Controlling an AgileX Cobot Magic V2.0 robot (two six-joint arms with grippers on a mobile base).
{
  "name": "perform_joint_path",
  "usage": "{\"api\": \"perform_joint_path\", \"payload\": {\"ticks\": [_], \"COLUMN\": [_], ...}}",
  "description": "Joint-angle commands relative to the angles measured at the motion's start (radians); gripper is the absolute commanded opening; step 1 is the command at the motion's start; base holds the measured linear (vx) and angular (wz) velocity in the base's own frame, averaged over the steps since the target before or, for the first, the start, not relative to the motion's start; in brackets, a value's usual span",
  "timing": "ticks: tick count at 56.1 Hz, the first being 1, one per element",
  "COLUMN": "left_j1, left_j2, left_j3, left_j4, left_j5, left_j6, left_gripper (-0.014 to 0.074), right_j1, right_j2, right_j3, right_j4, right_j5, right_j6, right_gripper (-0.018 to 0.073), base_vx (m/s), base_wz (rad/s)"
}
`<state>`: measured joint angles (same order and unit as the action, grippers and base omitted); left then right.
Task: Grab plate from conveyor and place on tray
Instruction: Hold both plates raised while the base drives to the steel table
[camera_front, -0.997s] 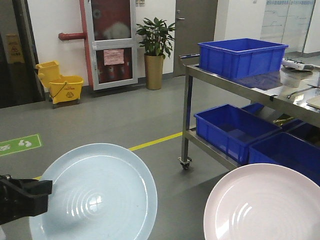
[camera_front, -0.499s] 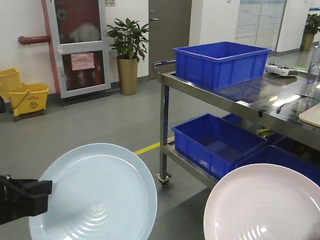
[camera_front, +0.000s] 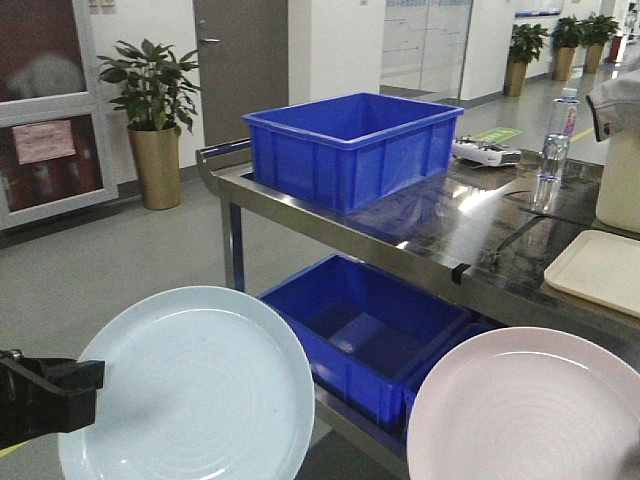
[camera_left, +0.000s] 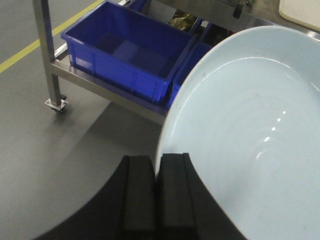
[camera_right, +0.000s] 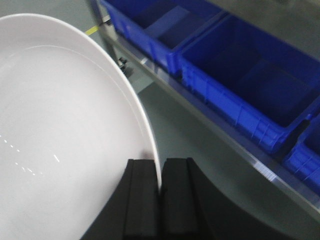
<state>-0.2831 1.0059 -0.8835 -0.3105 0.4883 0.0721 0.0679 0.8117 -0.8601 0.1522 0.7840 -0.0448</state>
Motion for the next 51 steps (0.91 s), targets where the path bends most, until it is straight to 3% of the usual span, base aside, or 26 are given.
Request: {"api": "perform_joint_path", "payload": {"ticks": [1, 30, 51], "left_j1": [-0.005, -0.005, -0.005], "left_j2": [-0.018, -0.018, -0.018], "left_j3": [-0.03, -0.03, -0.03], "left_j4": [-0.019, -0.019, -0.019], "left_j5": [-0.079, -0.079, -0.079], "left_j6": [-0.002, -0.002, -0.002], "left_gripper": [-0.0006, -0.0006, -0.0006], "right_j1": [-0.007, -0.007, -0.007], "right_j2": [-0.008, -0.008, -0.008], "right_j3": [-0.03, -0.03, -0.03], "right_j4": [0.005, 0.005, 0.005], "right_j5": [-0.077, -0.077, -0.077], "right_j6": [0.0, 0.0, 0.0], "right_gripper": [-0.0013, -0.0013, -0.0013], "base_vx": [0.45, 0.41, 0.36], "base_wz": [-0.35, -0.39, -0.59]}}
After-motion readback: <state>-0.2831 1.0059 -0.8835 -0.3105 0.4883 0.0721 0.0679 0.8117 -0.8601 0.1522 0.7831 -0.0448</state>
